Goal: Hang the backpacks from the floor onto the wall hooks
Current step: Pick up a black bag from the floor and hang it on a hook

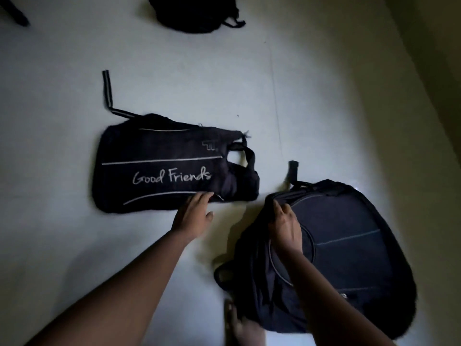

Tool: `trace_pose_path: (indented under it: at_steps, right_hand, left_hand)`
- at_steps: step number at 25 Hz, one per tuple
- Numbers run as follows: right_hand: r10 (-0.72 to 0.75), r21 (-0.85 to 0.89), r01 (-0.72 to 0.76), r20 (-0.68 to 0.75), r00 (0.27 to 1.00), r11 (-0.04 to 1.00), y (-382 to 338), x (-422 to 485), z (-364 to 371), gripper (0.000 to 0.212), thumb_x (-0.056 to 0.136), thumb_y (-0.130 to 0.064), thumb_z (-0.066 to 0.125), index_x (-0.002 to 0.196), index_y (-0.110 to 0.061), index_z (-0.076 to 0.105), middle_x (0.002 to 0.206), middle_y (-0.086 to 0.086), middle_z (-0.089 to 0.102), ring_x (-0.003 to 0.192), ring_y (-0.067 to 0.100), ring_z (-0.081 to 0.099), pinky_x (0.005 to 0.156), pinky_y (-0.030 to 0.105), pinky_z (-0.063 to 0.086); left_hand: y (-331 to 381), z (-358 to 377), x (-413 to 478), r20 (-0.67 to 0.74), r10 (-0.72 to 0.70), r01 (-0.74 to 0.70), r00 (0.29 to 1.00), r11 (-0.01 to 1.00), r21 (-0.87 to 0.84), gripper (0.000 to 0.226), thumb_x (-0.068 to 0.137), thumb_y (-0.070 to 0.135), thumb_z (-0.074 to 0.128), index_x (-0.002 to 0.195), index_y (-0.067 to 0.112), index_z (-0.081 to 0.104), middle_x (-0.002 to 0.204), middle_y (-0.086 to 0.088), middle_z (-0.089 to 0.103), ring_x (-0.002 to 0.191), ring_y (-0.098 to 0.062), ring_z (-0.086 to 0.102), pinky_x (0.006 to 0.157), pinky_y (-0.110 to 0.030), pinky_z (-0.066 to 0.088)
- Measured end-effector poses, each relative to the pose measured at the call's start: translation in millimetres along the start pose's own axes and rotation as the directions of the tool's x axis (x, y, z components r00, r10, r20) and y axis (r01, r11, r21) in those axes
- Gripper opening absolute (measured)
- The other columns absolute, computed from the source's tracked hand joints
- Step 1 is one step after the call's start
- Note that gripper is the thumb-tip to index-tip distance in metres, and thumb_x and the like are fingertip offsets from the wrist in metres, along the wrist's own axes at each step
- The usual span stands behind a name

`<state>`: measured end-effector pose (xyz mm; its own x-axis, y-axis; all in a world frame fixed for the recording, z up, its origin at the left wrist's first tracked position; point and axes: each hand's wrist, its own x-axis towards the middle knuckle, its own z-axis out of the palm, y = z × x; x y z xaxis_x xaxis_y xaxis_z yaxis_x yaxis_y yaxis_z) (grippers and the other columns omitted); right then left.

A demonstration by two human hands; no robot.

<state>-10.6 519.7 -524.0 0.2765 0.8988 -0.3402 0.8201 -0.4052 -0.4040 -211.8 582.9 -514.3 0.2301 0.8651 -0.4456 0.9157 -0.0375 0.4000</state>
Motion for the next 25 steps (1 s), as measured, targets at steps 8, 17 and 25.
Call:
trace_pose_path:
  at_steps: [8, 17, 25]
  right_hand:
    - [-0.062, -0.172, 0.071, 0.052, 0.997, 0.983, -7, 88, 106, 0.055, 0.092, -0.004, 0.035, 0.146, -0.009, 0.027, 0.129, 0.016, 0.048, 0.120, 0.031, 0.045, 0.092, 0.035, 0.040]
    - [0.057, 0.148, -0.060, 0.023, 0.998, 0.987, -68, 25, -23, 0.033, 0.083, -0.002, 0.048, 0.112, -0.011, 0.060, 0.100, 0.019, 0.058, 0.096, 0.037, 0.057, 0.070, 0.034, 0.039]
    - [-0.013, 0.267, 0.017, -0.018, 1.000, 0.964, -146, -44, -298, 0.039, 0.085, -0.006, 0.055, 0.122, -0.017, 0.062, 0.106, 0.013, 0.061, 0.098, 0.031, 0.061, 0.075, 0.030, 0.043]
  left_hand:
    - [-75, 81, 108, 0.070, 0.037, -0.071, 0.997, 0.823, 0.563, 0.096, 0.072, 0.028, 0.066, 0.146, 0.040, 0.006, 0.160, -0.007, 0.007, 0.144, -0.041, 0.012, 0.109, -0.061, 0.024]
    - [6, -56, 38, -0.150, -0.030, 0.058, 0.988, 0.981, 0.186, 0.054, 0.084, 0.015, 0.053, 0.137, 0.027, 0.044, 0.114, -0.017, 0.067, 0.104, -0.037, 0.062, 0.087, -0.039, 0.046]
    - [150, -274, -86, -0.173, 0.031, -0.042, 0.984, 0.997, -0.061, 0.049, 0.077, 0.012, 0.055, 0.124, 0.027, 0.059, 0.099, -0.018, 0.072, 0.093, -0.036, 0.066, 0.075, -0.037, 0.050]
